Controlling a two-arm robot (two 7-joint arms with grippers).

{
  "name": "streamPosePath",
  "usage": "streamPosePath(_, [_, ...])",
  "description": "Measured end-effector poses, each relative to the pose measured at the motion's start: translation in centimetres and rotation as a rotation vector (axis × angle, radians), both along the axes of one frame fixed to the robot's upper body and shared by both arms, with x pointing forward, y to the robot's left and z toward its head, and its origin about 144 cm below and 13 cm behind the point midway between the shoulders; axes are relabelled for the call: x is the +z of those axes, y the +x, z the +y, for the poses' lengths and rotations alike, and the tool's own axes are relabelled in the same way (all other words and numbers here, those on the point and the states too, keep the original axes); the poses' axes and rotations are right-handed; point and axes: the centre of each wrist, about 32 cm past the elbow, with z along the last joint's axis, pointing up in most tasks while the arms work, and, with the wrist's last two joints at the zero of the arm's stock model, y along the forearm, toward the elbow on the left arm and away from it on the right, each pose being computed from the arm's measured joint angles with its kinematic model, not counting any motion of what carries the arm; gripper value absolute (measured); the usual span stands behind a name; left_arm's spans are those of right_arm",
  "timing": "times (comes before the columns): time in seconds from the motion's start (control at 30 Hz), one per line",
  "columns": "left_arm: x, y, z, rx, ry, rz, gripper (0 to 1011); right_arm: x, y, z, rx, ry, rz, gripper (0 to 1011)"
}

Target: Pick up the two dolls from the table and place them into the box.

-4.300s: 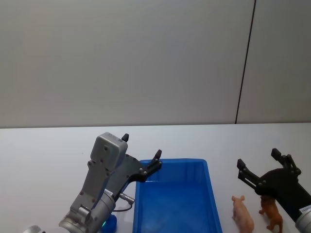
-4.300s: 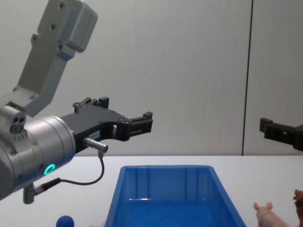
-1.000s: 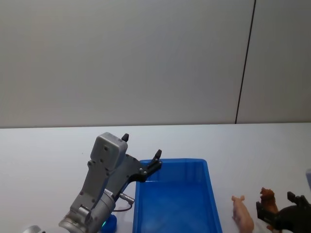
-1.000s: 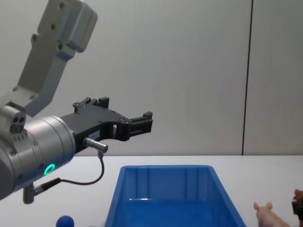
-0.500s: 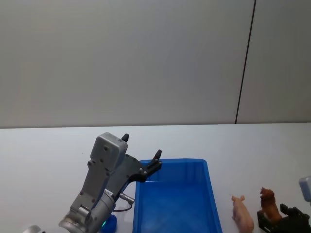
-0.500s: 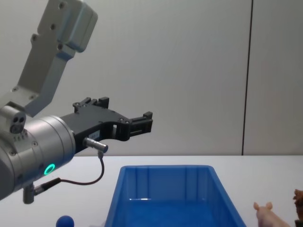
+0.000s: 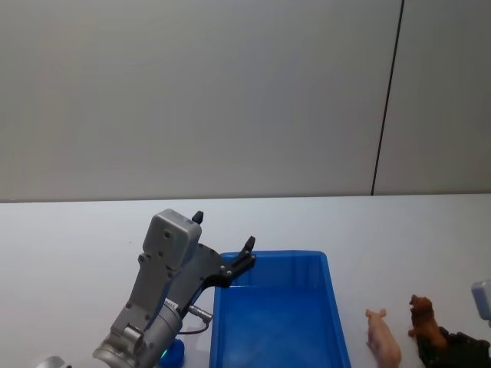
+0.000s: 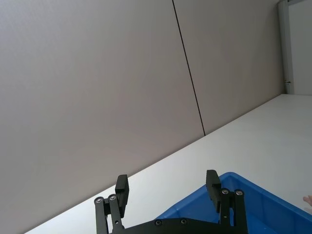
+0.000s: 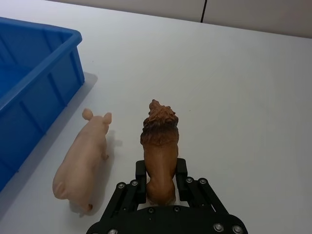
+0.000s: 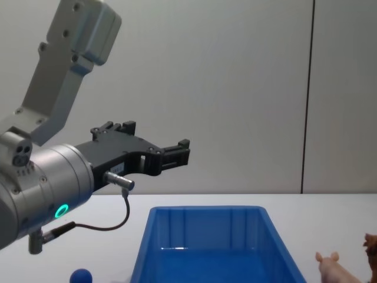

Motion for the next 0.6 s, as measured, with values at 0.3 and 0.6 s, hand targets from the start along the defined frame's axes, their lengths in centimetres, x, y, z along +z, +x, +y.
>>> streamPosePath(0.3, [0.0,0.0,0.0,0.000,0.000,0.000,1002,1.0,-0.1,0.2,-0.002,-0.006,-0.046,337])
streamPosePath(0.6, [0.0,0.0,0.0,0.000,0.000,0.000,1001,2.7,0.0,0.6,0.040,-0.006,-0.127,337])
